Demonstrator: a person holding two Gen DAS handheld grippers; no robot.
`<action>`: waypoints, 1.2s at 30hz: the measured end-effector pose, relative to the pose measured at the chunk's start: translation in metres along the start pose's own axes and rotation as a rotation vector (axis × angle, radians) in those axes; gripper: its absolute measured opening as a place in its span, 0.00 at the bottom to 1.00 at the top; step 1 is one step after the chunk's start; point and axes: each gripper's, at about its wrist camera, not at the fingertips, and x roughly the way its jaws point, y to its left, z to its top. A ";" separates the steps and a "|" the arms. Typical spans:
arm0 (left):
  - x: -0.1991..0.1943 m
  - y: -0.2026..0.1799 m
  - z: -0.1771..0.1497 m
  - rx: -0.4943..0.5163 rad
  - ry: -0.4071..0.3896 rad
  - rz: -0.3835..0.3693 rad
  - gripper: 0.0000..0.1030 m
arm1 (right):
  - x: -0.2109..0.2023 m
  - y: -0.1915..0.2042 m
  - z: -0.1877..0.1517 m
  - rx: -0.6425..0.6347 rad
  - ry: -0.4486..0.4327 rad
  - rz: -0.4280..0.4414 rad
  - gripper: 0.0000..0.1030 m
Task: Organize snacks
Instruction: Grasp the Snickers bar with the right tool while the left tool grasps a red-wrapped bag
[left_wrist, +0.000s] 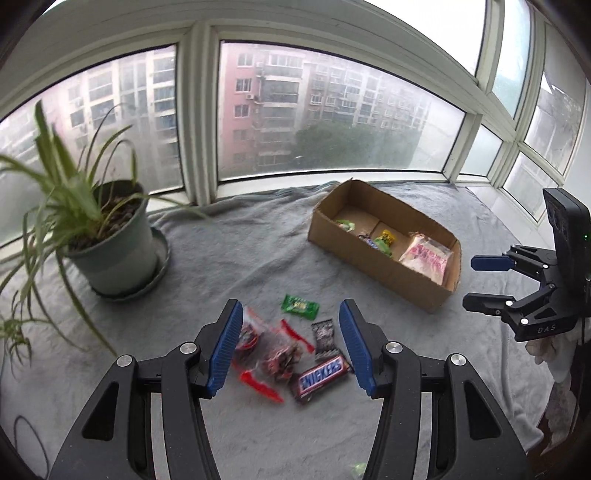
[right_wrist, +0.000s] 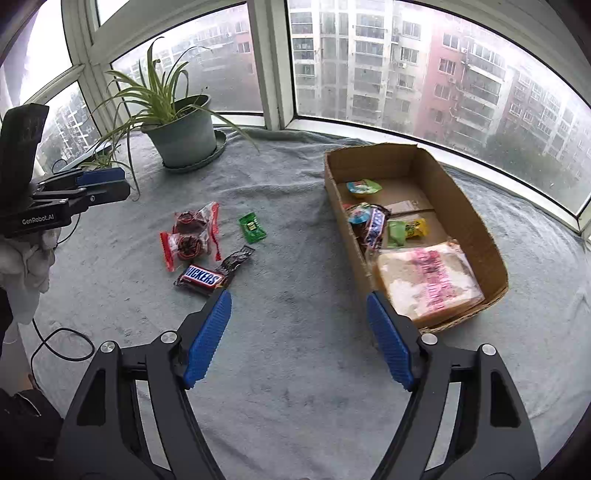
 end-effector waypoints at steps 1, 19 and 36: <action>0.000 0.007 -0.008 -0.019 0.007 0.011 0.52 | 0.003 0.005 -0.002 0.006 0.003 0.009 0.76; 0.045 0.032 -0.066 -0.208 0.107 -0.073 0.52 | 0.093 0.058 -0.008 0.055 0.083 0.127 0.79; 0.091 0.033 -0.064 -0.170 0.189 -0.082 0.52 | 0.130 0.075 0.005 -0.015 0.123 0.189 0.71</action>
